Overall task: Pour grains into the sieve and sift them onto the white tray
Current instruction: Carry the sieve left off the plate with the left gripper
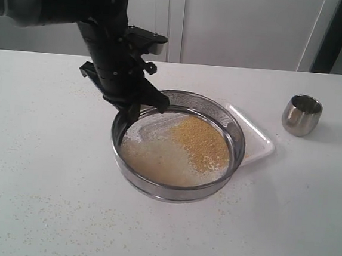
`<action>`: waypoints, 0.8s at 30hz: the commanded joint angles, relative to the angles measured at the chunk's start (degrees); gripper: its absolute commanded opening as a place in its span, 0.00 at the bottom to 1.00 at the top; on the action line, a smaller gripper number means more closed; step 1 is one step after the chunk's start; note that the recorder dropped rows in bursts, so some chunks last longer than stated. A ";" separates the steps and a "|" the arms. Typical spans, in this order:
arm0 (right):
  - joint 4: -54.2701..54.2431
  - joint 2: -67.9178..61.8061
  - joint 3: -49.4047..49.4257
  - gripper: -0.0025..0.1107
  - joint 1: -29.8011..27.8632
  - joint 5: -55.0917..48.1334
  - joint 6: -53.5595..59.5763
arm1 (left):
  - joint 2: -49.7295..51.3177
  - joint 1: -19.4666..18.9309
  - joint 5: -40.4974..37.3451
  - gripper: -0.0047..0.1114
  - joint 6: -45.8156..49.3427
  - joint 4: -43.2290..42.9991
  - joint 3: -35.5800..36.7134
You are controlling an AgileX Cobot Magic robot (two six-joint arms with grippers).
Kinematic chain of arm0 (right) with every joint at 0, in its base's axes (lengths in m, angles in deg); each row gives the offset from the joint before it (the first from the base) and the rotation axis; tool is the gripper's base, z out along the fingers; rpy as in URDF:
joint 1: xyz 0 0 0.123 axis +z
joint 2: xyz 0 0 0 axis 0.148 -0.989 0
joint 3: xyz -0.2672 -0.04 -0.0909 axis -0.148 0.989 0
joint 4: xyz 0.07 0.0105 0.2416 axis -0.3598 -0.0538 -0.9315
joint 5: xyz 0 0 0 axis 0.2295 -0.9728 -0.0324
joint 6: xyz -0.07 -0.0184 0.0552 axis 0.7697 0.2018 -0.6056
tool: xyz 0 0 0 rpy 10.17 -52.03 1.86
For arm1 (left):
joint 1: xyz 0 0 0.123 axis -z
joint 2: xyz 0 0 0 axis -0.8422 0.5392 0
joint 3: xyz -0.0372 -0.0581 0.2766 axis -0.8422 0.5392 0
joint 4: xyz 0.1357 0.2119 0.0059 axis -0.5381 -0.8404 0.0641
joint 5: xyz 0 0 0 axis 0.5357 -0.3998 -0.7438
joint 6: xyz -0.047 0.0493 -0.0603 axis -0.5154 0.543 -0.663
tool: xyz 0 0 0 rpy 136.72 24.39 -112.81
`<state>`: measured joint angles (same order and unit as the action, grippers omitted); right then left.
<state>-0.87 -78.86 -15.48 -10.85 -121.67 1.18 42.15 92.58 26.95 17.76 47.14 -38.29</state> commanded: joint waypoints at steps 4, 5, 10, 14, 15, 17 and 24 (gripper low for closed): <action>0.23 0.32 0.18 0.02 -0.54 0.60 -0.17 | -7.22 -4.30 6.76 0.04 -1.74 2.04 10.75; 0.23 0.32 0.18 0.02 -0.54 0.60 -0.17 | -7.75 -5.00 7.40 0.04 -1.74 2.04 11.77; 0.23 0.32 0.18 0.02 -0.54 0.60 -0.17 | -10.06 -8.86 9.54 0.04 -1.89 3.36 16.86; 0.23 0.32 0.18 0.02 -0.54 0.60 -0.17 | -11.11 -11.59 10.26 0.04 -1.89 3.52 19.47; 0.23 0.32 0.18 0.02 -0.54 0.60 -0.17 | -11.55 -12.28 10.98 0.04 -1.89 3.52 20.27; 0.23 0.32 0.18 0.02 -0.54 0.60 -0.17 | -12.03 -13.48 12.74 0.04 -1.89 3.64 21.58; 0.23 0.32 0.18 0.02 -0.54 0.60 -0.17 | -12.14 -18.75 15.67 0.04 -2.78 4.36 26.50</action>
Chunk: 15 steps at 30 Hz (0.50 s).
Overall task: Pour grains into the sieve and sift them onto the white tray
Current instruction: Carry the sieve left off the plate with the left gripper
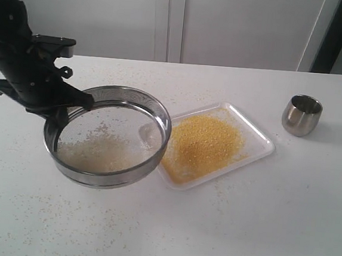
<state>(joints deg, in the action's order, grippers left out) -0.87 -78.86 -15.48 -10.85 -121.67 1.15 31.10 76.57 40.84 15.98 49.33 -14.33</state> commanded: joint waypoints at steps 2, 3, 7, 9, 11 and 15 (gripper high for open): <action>0.23 0.32 0.18 0.02 -0.54 0.60 -0.14 | -1.09 -4.03 2.83 0.04 -1.14 2.60 4.03; 0.23 0.32 0.18 0.02 -0.54 0.60 -0.14 | -1.09 -4.90 3.63 0.04 -1.14 3.07 4.74; 0.23 0.32 0.18 0.02 -0.54 0.60 -0.14 | -1.09 -7.28 7.73 0.04 -1.14 5.42 7.21; 0.23 0.32 0.18 0.02 -0.54 0.60 -0.14 | -1.09 -8.16 8.99 0.04 -1.14 6.27 8.26; 0.23 0.32 0.18 0.02 -0.54 0.60 -0.14 | -1.09 -8.79 9.95 0.04 -1.14 6.39 9.24; 0.23 0.32 0.18 0.02 -0.54 0.60 -0.14 | -0.90 -10.44 14.14 0.04 -1.93 7.16 11.36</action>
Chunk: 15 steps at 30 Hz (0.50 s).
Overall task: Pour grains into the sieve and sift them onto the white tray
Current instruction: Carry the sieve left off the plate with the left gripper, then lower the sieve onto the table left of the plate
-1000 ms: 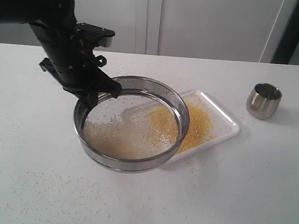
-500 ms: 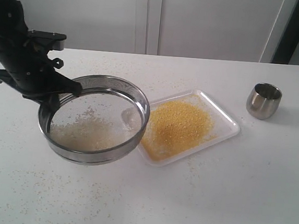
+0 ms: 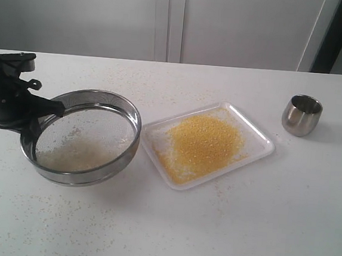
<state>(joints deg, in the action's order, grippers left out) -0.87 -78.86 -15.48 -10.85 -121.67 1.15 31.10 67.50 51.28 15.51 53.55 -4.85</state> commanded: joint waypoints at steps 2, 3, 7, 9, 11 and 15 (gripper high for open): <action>0.23 0.32 0.18 0.02 -0.54 0.60 -0.14 | -0.90 -1.62 5.55 0.04 -2.07 2.95 2.77; 0.23 0.32 0.18 0.02 -0.54 0.60 -0.14 | -0.76 -1.62 6.28 0.04 -2.07 2.95 3.12; 0.23 0.32 0.18 0.02 -0.54 0.60 -0.14 | 0.11 -1.62 7.81 0.04 -2.07 3.19 3.23; 0.23 0.32 0.18 0.02 -0.54 0.60 -0.14 | 0.69 -1.62 8.67 0.04 -2.49 3.15 3.23; 0.23 0.32 0.18 0.02 -0.54 0.60 -0.14 | 1.25 -1.62 9.68 0.04 -3.06 3.15 3.23; 0.23 0.32 0.18 0.02 -0.54 0.60 -0.14 | 2.08 -1.62 10.96 0.04 -3.29 3.15 3.23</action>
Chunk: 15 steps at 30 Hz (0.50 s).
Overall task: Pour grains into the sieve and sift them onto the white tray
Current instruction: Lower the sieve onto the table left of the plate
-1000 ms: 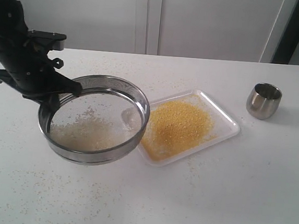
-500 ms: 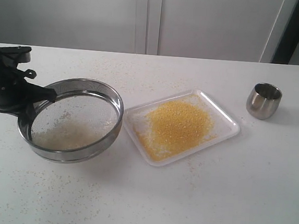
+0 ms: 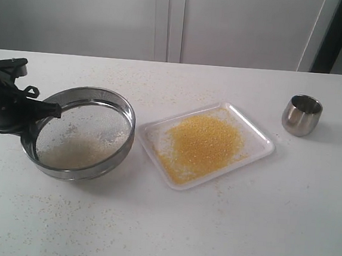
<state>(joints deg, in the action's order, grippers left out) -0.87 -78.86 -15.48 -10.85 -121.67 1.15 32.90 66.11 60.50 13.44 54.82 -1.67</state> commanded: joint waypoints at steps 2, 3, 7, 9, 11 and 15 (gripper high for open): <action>0.23 0.32 0.18 0.02 -0.54 0.60 -0.14 | 0.73 -0.23 2.18 0.04 -1.22 1.88 0.05; 0.23 0.32 0.18 0.02 -0.54 0.60 -0.14 | 1.16 -0.23 2.18 0.04 -1.22 1.88 0.05; 0.23 0.32 0.18 0.02 -0.54 0.60 -0.14 | 2.74 -0.23 2.18 0.04 -1.97 1.88 -0.08; 0.23 0.32 0.18 0.02 -0.54 0.60 -0.14 | 3.25 -0.23 2.18 0.04 -3.01 1.88 -0.08; 0.23 0.32 0.18 0.02 -0.54 0.60 -0.14 | 3.44 -0.23 2.32 0.04 -3.71 1.88 -0.08; 0.23 0.32 0.18 0.02 -0.54 0.60 -0.14 | 3.49 -0.23 2.32 0.04 -4.52 1.88 -0.08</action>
<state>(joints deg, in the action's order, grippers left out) -0.87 -78.86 -15.48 -10.85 -121.67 1.15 36.96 66.11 62.48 10.52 54.91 -1.67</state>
